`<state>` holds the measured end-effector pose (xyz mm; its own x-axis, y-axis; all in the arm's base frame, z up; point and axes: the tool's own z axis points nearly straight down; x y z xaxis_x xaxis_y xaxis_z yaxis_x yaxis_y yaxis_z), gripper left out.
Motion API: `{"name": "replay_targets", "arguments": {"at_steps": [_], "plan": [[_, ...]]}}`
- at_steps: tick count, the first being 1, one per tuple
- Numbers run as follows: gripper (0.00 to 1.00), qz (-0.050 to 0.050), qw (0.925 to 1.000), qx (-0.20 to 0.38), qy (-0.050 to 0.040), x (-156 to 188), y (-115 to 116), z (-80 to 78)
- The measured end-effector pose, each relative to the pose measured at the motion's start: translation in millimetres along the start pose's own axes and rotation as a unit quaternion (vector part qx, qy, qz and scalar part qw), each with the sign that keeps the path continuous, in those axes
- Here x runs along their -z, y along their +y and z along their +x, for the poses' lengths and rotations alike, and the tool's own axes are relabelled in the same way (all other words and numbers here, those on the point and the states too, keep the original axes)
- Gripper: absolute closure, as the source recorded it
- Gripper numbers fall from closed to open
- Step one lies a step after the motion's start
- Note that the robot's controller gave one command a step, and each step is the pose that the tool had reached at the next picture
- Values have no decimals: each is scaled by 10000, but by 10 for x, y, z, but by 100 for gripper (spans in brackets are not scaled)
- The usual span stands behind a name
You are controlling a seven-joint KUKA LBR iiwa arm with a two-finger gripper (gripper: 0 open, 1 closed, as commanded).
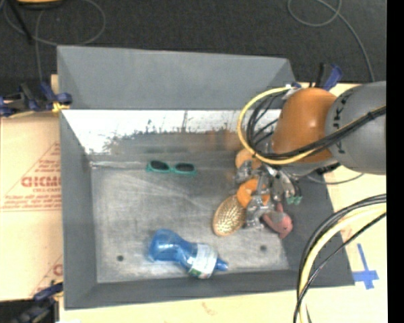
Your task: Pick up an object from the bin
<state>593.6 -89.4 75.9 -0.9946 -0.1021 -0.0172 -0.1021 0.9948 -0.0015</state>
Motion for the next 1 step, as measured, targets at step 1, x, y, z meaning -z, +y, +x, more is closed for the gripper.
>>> {"name": "replay_targets", "arguments": {"at_steps": [1], "plan": [[100, -8, 10000, 0, 39, 56, 4, 16]]}}
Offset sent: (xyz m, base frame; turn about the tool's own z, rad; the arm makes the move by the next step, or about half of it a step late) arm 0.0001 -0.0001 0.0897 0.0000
